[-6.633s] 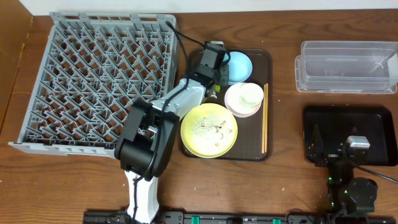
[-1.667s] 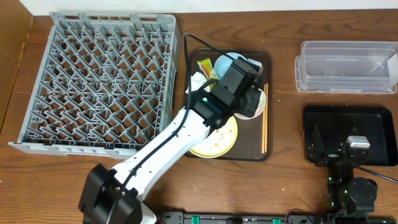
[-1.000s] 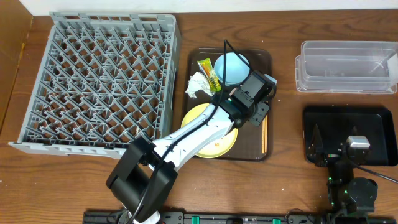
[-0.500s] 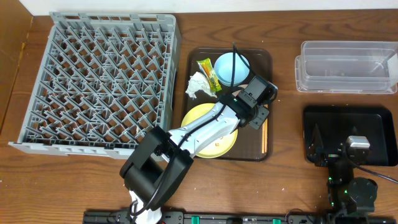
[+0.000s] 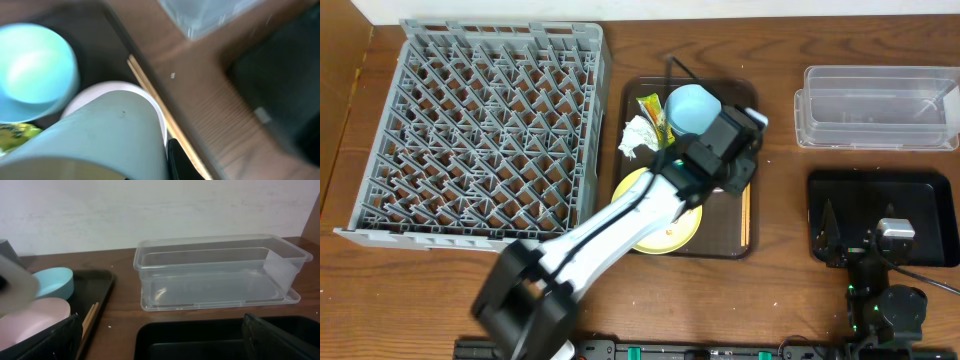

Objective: Sort waste into correct bins and load items into the dishwasher
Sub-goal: 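Lift the white cup and carry it left over the dish rack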

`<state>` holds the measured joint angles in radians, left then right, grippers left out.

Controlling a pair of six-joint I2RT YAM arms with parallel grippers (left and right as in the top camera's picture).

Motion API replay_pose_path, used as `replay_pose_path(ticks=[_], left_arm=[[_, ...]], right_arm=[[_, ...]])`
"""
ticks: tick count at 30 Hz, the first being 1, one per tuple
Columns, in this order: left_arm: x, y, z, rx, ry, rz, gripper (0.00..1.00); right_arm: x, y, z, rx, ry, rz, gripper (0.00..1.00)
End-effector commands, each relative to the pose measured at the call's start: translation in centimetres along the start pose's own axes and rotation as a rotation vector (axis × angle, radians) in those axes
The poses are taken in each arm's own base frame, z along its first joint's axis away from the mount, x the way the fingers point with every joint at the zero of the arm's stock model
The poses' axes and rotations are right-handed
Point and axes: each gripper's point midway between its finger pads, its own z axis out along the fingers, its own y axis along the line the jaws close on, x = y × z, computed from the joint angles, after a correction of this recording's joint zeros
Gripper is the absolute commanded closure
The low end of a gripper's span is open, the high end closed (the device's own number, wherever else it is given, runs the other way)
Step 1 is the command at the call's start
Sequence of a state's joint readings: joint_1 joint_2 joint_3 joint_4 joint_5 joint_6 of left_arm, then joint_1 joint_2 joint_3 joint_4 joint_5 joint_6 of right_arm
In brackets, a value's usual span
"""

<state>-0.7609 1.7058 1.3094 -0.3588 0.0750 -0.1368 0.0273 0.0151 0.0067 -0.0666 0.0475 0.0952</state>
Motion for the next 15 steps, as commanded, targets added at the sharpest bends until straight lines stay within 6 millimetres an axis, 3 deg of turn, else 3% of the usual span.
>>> replay_pose_path(ticks=[1, 5, 9, 10, 14, 15], left_arm=[[-3.3, 3.3, -4.3, -0.038, -0.121, -0.250, 0.92], [-5.0, 8.2, -7.7, 0.003, -0.182, -0.468, 0.92], [-6.1, 13.5, -11.3, 0.246, -0.221, -0.628, 0.92], [-6.0, 14.5, -11.8, 0.277, -0.227, -0.654, 0.92], [-5.0, 22.2, -16.3, 0.415, -0.315, -0.800, 0.92], [-4.7, 23.0, -17.1, 0.442, -0.327, -0.817, 0.92]], right_arm=[[0.1, -0.2, 0.0, 0.007, 0.004, 0.005, 0.01], [0.1, -0.2, 0.0, 0.007, 0.004, 0.005, 0.01], [0.1, -0.2, 0.0, 0.007, 0.004, 0.005, 0.01], [0.1, -0.2, 0.0, 0.007, 0.004, 0.004, 0.01], [0.1, -0.2, 0.0, 0.007, 0.004, 0.005, 0.01], [0.1, -0.2, 0.0, 0.007, 0.004, 0.005, 0.01]])
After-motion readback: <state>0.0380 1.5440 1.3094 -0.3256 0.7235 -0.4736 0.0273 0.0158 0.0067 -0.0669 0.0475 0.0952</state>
